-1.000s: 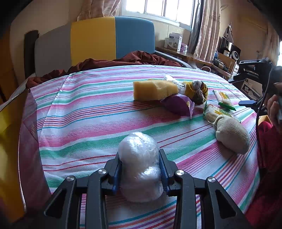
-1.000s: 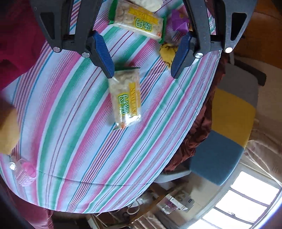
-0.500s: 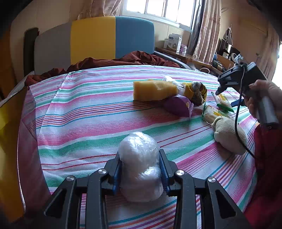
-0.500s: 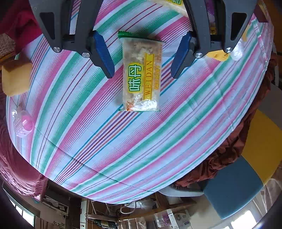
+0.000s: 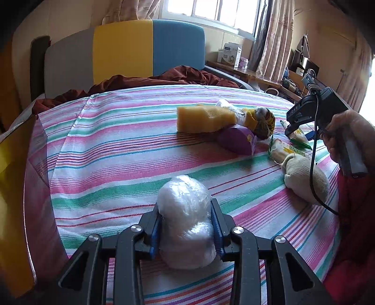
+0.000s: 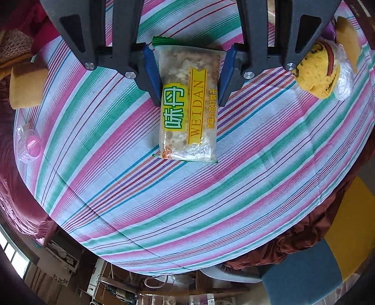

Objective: Organize objects
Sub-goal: 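Grasp the WEIDAN cracker bag with the right gripper while the left gripper holds the bundle, then release the bundle into the gold tray with left gripper while right gripper drops the cracker bag there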

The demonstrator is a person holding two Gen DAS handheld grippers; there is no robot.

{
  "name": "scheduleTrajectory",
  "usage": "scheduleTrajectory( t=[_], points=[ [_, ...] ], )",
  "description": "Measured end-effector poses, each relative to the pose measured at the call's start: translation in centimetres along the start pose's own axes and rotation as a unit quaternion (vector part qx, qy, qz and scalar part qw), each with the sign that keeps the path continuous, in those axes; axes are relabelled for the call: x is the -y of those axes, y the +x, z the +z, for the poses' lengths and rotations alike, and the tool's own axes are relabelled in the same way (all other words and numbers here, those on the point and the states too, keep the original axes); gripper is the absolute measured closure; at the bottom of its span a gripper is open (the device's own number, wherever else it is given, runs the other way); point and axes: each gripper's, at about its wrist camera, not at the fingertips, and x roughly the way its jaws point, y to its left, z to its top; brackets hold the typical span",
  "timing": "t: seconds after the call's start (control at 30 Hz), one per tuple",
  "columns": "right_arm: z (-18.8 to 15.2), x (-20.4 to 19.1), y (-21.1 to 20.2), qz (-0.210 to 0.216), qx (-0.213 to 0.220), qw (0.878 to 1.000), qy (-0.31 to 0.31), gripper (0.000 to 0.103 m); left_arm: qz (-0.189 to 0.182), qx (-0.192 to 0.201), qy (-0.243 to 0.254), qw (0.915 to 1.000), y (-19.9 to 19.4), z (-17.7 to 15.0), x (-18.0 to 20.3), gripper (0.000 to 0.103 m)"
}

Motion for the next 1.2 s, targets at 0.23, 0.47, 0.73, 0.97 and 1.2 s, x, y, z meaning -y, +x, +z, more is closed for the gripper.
scheduleTrajectory(
  t=[0.23,0.47,0.73,0.97,1.2],
  points=[
    [-0.3,1.1,-0.4,-0.004,0.003,1.000,-0.008,0.056,-0.026,-0.016,-0.040,0.9987,-2.0,0.5,-0.7,0.068],
    [-0.4,2.5,-0.8,-0.004,0.005,1.000,-0.012,0.057,-0.069,0.024,-0.061,0.9955,-7.2,1.4,-1.4,0.068],
    [0.2,4.0,-1.2,0.029,0.010,0.999,0.008,0.058,0.019,0.055,-0.092,0.9940,-12.1,1.1,-6.5,0.067],
    [0.5,1.2,-2.4,0.046,0.059,0.997,-0.010,0.058,0.119,0.063,-0.180,0.9744,-15.6,-1.5,-15.6,0.067],
    [-3.1,-0.9,-6.1,0.057,0.117,0.990,-0.049,0.058,0.194,0.032,-0.220,0.9556,-17.4,-6.1,-21.0,0.066]
  ],
)
